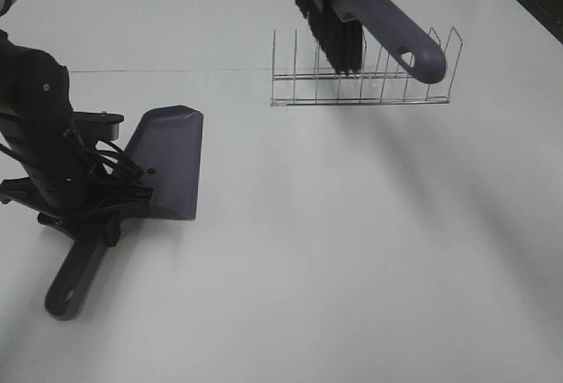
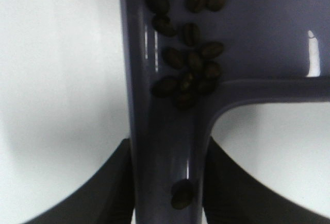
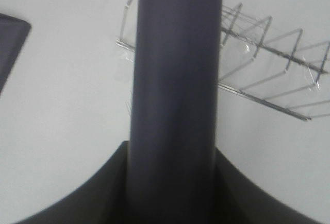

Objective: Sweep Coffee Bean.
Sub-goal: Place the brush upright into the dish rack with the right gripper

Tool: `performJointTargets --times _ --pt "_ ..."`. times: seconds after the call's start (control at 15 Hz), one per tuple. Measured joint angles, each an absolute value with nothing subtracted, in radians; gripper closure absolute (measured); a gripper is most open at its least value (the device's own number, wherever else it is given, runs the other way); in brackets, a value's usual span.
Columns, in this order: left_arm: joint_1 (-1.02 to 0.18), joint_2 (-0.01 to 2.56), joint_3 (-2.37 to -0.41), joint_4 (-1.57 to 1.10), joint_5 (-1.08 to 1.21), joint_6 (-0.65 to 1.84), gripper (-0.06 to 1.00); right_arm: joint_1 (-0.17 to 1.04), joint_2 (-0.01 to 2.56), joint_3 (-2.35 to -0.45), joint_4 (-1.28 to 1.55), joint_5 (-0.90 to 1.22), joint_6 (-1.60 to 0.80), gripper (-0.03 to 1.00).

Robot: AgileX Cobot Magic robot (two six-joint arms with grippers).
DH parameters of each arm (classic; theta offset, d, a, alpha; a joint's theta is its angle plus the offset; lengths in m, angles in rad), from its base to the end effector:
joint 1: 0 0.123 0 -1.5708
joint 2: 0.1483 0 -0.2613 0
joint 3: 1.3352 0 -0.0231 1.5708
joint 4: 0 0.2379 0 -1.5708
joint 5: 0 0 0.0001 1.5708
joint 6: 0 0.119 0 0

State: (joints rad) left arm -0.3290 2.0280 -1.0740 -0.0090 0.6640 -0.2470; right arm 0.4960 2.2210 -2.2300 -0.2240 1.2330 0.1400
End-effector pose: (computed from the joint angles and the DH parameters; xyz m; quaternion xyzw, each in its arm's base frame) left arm 0.3074 -0.1056 0.0526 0.0375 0.9991 -0.0084 0.0184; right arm 0.4265 0.2024 0.2460 -0.1851 0.9527 -0.0385 0.2380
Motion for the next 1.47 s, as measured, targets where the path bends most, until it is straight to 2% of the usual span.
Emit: performJointTargets --times 0.33,0.53,0.8,1.47 --pt "-0.329 2.028 -1.074 -0.009 0.664 -0.246 0.59 0.300 2.023 -1.905 -0.157 1.231 0.134 0.67" --pt "-0.329 2.028 -1.074 -0.009 0.664 -0.246 0.59 0.268 1.960 -1.772 -0.136 1.235 0.133 0.67" --pt "-0.329 2.028 -1.074 -0.009 0.664 -0.246 0.59 0.268 1.975 -1.736 -0.132 1.235 0.133 0.67" --pt "-0.329 2.019 -1.074 -0.009 0.658 -0.242 0.59 0.268 2.206 -1.777 -0.185 1.220 0.153 0.67"
